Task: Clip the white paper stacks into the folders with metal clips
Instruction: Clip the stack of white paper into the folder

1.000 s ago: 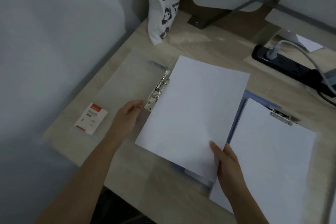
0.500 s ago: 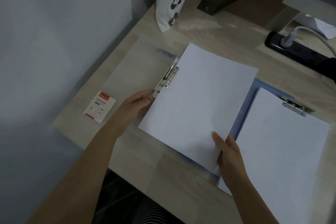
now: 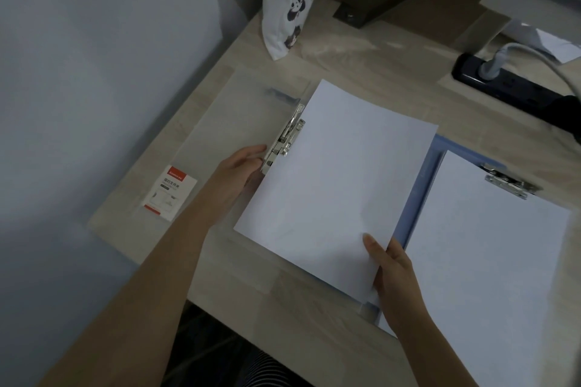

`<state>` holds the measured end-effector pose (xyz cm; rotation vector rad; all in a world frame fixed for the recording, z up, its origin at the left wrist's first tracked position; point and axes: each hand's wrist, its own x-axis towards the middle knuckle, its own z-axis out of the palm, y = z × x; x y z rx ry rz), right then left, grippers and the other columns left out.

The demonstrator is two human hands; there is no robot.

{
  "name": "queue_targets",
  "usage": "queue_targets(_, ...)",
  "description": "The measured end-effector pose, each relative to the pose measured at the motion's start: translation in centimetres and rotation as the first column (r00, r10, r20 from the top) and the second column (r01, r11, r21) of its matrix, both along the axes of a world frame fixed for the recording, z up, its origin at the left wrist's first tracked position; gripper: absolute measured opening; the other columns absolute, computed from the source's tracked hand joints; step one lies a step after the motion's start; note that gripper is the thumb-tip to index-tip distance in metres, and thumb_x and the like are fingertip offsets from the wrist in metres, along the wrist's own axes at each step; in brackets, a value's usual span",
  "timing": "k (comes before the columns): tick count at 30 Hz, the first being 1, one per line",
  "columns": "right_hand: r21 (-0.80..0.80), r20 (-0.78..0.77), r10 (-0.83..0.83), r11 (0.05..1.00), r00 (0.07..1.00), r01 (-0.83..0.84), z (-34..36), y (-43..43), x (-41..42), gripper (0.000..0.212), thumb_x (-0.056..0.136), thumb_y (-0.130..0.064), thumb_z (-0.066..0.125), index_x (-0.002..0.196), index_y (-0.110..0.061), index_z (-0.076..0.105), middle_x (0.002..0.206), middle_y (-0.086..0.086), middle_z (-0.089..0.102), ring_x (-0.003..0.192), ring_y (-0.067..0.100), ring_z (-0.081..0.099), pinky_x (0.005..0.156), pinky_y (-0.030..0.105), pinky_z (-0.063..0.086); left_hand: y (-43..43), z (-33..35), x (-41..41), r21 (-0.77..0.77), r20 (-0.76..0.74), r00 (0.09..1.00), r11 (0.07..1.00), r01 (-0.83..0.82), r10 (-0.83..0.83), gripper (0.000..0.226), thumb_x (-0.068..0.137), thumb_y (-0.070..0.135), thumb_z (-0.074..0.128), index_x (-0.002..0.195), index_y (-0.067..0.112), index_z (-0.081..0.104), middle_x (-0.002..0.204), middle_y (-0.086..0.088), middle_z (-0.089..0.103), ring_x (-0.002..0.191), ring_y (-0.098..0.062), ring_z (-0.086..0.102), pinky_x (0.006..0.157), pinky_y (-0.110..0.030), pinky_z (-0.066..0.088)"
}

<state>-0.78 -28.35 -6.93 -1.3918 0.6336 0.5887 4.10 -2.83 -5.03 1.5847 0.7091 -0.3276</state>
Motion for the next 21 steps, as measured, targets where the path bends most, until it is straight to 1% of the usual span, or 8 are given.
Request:
queue_targets(3, 0.012, 0.000, -0.011, 1.000, 1.000, 0.011, 0.0, -0.1, -0.2, 0.015, 0.091, -0.021, 0.051, 0.098, -0.026, 0.063, 0.091, -0.003, 0.070, 0.084, 0.020, 0.063, 0.063, 0.033, 0.053, -0.4, 0.1, 2.2, -0.012, 0.003, 1.000, 1.000, 0.008, -0.008, 0.033, 0.094, 0.014, 0.043, 0.124, 0.020, 0.055, 0.071, 0.006, 0.051, 0.053, -0.001, 0.047, 0.052, -0.008, 0.039)
queue_targets(5, 0.017, 0.001, -0.006, 1.000, 1.000, 0.006, 0.1, -0.1, -0.4, 0.016, 0.091, -0.021, 0.051, 0.100, -0.027, 0.063, 0.088, -0.005, 0.071, 0.082, 0.018, 0.065, 0.062, 0.033, 0.054, -0.6, 0.2, 3.5, -0.009, 0.014, 0.999, 0.999, 0.035, -0.035, 0.033, 0.095, 0.017, 0.043, 0.126, 0.022, 0.054, 0.074, 0.009, 0.054, 0.058, -0.002, 0.049, 0.052, -0.008, 0.041)
queue_targets(8, 0.025, 0.008, -0.003, 1.000, 1.000, 0.003, 0.0, 0.0, -0.7, 0.017, 0.091, -0.019, 0.051, 0.098, -0.027, 0.065, 0.084, -0.008, 0.073, 0.078, 0.013, 0.067, 0.062, 0.030, 0.055, -0.8, 0.2, 4.9, 0.003, 0.041, 0.995, 0.996, 0.093, -0.093, 0.032, 0.095, 0.019, 0.042, 0.123, 0.025, 0.056, 0.085, 0.008, 0.059, 0.067, -0.005, 0.053, 0.060, -0.018, 0.041)
queue_targets(10, 0.025, 0.013, -0.012, 1.000, 1.000, 0.011, -0.1, 0.0, -0.8, 0.018, 0.091, -0.018, 0.052, 0.098, -0.026, 0.066, 0.085, -0.008, 0.074, 0.081, 0.015, 0.067, 0.070, 0.034, 0.056, -0.9, 0.3, 5.6, 0.006, 0.041, 0.994, 0.995, 0.104, -0.105, 0.029, 0.094, 0.021, 0.043, 0.116, 0.028, 0.060, 0.090, 0.007, 0.061, 0.070, -0.006, 0.055, 0.060, -0.018, 0.043)
queue_targets(12, 0.020, 0.019, -0.017, 1.000, 1.000, 0.017, -0.1, 0.1, -0.8, 0.018, 0.090, -0.017, 0.052, 0.098, -0.027, 0.066, 0.087, -0.007, 0.075, 0.086, 0.018, 0.067, 0.076, 0.037, 0.055, -1.1, 0.6, 6.0, -0.020, 0.021, 0.996, 0.996, 0.081, -0.081, 0.025, 0.093, 0.024, 0.044, 0.108, 0.029, 0.063, 0.086, 0.007, 0.061, 0.065, -0.005, 0.055, 0.053, -0.017, 0.044)
queue_targets(15, 0.025, 0.017, -0.015, 1.000, 1.000, 0.014, -0.1, 0.2, -0.8, 0.018, 0.090, -0.018, 0.052, 0.097, -0.028, 0.065, 0.087, -0.006, 0.074, 0.085, 0.019, 0.066, 0.071, 0.034, 0.055, -1.2, 1.1, 6.5, -0.094, -0.020, 0.999, 0.995, 0.044, -0.046, 0.021, 0.093, 0.031, 0.042, 0.090, 0.028, 0.063, 0.081, 0.008, 0.061, 0.061, -0.005, 0.055, 0.053, -0.020, 0.042)
queue_targets(18, 0.031, 0.007, -0.017, 0.999, 1.000, 0.016, 0.0, 0.2, -0.7, 0.017, 0.091, -0.016, 0.052, 0.094, -0.025, 0.065, 0.084, -0.006, 0.074, 0.081, 0.018, 0.066, 0.067, 0.032, 0.054, -1.1, 1.2, 6.4, -0.137, -0.044, 0.997, 0.989, 0.050, -0.056, 0.034, 0.093, 0.042, 0.040, 0.072, 0.025, 0.059, 0.076, 0.006, 0.057, 0.063, -0.008, 0.050, 0.056, -0.024, 0.037)
queue_targets(21, 0.035, 0.000, -0.022, 0.999, 1.000, 0.022, 0.0, 0.1, -0.6, 0.017, 0.091, -0.015, 0.052, 0.094, -0.024, 0.065, 0.082, -0.007, 0.074, 0.080, 0.017, 0.067, 0.066, 0.031, 0.053, -0.8, 0.9, 5.3, -0.152, 0.000, 0.997, 0.986, 0.072, -0.072, 0.027, 0.092, 0.042, 0.043, 0.084, 0.024, 0.061, 0.077, 0.008, 0.057, 0.063, -0.007, 0.053, 0.058, -0.022, 0.040)
